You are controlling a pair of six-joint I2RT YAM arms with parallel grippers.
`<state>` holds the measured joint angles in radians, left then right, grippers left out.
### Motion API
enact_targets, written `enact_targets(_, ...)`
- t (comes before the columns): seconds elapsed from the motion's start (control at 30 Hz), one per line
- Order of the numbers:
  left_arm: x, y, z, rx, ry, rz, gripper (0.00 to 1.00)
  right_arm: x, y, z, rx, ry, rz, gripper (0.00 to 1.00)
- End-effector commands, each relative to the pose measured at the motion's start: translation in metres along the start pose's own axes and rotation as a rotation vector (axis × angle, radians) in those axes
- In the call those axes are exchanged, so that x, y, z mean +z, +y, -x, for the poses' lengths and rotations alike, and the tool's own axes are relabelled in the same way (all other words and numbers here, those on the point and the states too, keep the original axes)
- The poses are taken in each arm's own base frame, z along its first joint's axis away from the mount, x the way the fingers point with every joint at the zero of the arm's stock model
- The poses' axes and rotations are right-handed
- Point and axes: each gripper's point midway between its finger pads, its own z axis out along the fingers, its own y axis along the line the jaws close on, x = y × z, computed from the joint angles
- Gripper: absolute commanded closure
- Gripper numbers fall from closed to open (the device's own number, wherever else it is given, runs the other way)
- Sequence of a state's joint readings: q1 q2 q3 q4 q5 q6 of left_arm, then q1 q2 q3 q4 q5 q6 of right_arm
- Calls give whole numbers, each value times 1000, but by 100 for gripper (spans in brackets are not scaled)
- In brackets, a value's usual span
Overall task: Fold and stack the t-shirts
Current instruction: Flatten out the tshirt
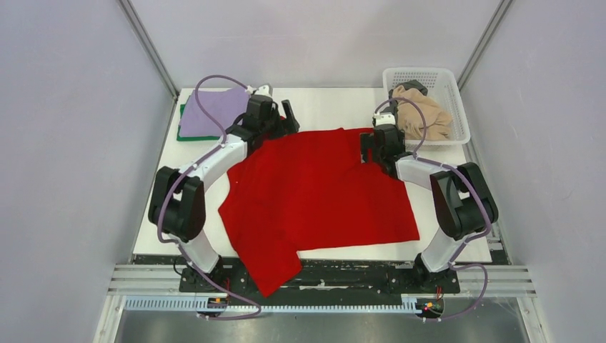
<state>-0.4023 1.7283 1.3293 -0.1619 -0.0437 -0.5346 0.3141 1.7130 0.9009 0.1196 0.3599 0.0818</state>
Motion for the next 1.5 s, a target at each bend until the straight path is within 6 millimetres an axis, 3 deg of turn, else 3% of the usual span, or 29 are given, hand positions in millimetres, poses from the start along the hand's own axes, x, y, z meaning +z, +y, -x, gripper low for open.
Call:
enact_targets(0.0, 7, 44, -38, -6, 48, 140, 0, 9, 19, 28, 36, -85, 131, 2)
enact_targets(0.2, 37, 72, -60, -45, 132, 254, 0, 34, 19, 25, 64, -43, 101, 2)
enact_targets(0.43, 76, 91, -72, -84, 179, 314, 0, 53, 6, -3, 114, 34, 32, 2)
enact_targets(0.63, 98, 87, -77, -79, 210, 287, 0, 45, -32, -28, 245, 79, -43, 2)
enact_targets(0.87, 135, 85, -70, -53, 250, 277, 0, 54, -48, -24, 304, 99, -89, 2)
enact_targets(1.07, 164, 66, -65, -79, 283, 189, 0, 71, -51, -7, 321, 91, -81, 2)
enact_targets(1.27, 164, 65, -42, -72, 244, 210, 0, 76, -48, 14, 297, 60, -49, 2)
enact_targets(1.47, 126, 45, -3, -45, 184, 172, 0, 43, -19, 46, 241, -31, 135, 2)
